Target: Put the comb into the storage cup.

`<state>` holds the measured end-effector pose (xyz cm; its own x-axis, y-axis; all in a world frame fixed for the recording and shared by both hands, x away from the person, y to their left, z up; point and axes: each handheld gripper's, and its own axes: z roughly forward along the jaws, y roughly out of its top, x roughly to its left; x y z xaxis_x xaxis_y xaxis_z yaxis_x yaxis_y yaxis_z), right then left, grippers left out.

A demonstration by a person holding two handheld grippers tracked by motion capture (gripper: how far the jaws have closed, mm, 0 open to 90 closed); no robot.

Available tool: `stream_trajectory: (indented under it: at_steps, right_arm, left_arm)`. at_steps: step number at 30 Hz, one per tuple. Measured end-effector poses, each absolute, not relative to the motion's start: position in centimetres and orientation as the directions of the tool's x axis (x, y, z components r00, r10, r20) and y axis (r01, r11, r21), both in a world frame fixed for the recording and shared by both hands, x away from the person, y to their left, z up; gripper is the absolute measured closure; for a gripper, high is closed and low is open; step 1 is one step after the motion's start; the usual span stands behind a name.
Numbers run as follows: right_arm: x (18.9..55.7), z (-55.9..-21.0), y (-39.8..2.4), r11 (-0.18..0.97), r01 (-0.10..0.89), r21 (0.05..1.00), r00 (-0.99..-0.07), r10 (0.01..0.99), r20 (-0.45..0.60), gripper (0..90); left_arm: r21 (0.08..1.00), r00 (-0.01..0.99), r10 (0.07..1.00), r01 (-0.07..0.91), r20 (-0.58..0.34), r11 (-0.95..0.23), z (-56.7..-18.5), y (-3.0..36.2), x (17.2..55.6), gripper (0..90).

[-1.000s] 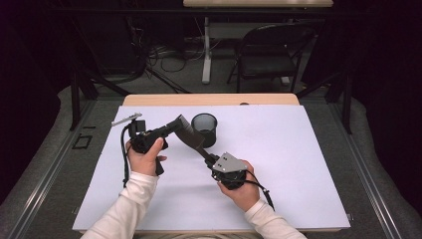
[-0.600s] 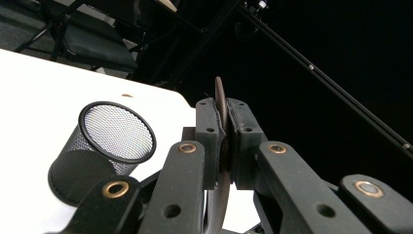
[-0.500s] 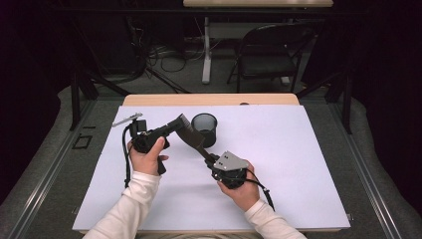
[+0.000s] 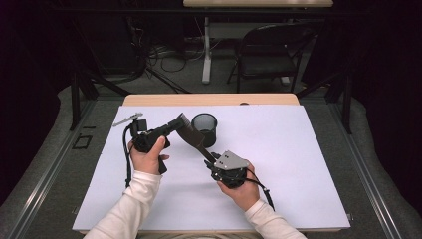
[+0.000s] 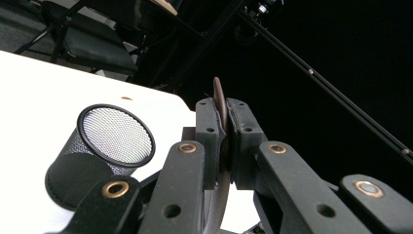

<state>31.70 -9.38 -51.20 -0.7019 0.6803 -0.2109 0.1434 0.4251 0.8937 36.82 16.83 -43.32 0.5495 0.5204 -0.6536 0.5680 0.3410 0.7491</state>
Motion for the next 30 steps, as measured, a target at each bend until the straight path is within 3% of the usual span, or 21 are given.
stream_trajectory:
  at_steps: [19,30]
  right_arm:
    - [32.2,-50.9,-9.8,0.408,0.169,0.897,-0.669,0.716,-0.199,43.4]
    - [32.3,-50.7,-10.0,0.391,0.174,0.904,-0.663,0.725,-0.186,42.7]
  left_arm:
    - [0.776,0.542,0.559,0.501,-0.627,0.383,-43.1,17.4,36.9,84.9]
    - [0.795,0.531,0.595,0.463,-0.604,0.393,-42.9,18.0,37.2,84.9]
